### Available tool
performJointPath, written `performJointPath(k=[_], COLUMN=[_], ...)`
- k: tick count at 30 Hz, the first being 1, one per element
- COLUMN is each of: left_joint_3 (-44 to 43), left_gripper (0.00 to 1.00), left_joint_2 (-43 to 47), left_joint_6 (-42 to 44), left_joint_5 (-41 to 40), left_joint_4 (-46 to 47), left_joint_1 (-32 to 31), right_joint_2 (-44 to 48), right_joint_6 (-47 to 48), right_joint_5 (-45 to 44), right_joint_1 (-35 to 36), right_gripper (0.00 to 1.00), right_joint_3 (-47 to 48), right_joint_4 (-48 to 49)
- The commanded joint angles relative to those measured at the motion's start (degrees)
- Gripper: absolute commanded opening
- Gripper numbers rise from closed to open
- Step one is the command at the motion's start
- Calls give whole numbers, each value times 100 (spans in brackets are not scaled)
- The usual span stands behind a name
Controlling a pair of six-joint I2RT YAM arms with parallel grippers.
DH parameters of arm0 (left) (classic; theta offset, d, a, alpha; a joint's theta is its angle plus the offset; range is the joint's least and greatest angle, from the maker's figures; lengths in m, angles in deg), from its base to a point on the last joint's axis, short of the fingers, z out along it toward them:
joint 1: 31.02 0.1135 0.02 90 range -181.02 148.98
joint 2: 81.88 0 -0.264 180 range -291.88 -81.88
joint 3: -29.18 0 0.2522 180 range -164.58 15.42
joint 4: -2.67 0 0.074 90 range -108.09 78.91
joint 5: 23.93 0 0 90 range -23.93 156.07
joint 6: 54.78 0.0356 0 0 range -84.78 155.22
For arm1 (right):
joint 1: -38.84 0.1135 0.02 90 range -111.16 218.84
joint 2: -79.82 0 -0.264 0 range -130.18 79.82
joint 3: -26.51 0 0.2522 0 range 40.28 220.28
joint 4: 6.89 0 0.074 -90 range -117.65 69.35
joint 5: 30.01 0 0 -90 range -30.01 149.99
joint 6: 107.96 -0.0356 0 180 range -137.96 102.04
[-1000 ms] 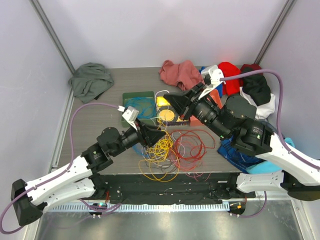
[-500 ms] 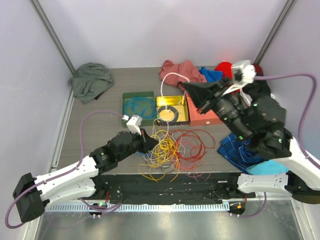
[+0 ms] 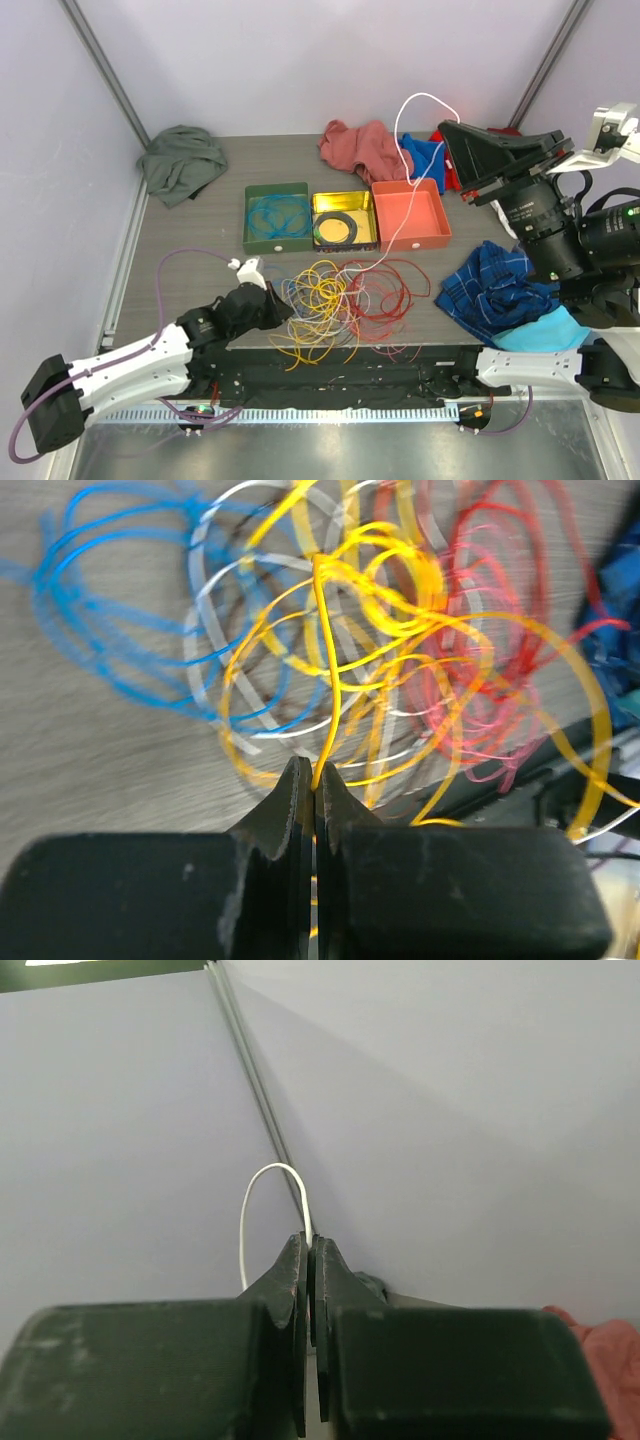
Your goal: Untangle the cables
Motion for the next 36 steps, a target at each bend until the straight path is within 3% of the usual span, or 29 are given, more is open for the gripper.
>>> performJointPath(k=[1,8,12,13,14,15,16,18,26,30,32,36], left_joint_3=[201,193,35,0,-36,-88,-115,-176,-159,-54,-149,-422], left_gripper=[0,0,4,14,30,57,68,100,100,100,100,100], left_joint_2=[-86,-841,-1246,-1299,-1290,-1238,-1064,-747,1877,2663,2639,1702], left_joint_6=[-517,-623,-500,-422,-377,-325,-272,-175,343,1202,1494,1916], left_joint_5=[-339,-295,-225,-216,-216,-233,-260,-435,-1349,-1227,-990,-429], left_joint_4=[-663,-779,-778,-796,-822,-849,-875,-1006,-1280,-490,-122,510], left_joint_1=[-3,-3,-3,-12,-12,-12,-3,-3,-12,-12,-12,-21], right_joint_2=[-151,-300,-529,-599,-626,-626,-600,-556,-520,-555,-564,-608], right_joint_6=[539,1251,1394,1394,1376,1306,1271,1148,814,638,550,392], right_joint_5=[-349,-666,-684,-684,-692,-710,-727,-736,-693,-622,-587,-534], right_joint_1=[28,36,36,28,36,28,28,36,28,28,28,36], right_gripper=[1,1,1,1,1,1,1,1,1,1,1,1], right_joint_3=[182,489,937,990,1008,974,921,693,262,112,16,-90], right_joint_4=[478,1830,1781,1580,1508,1447,1377,1341,1121,1068,1068,1051])
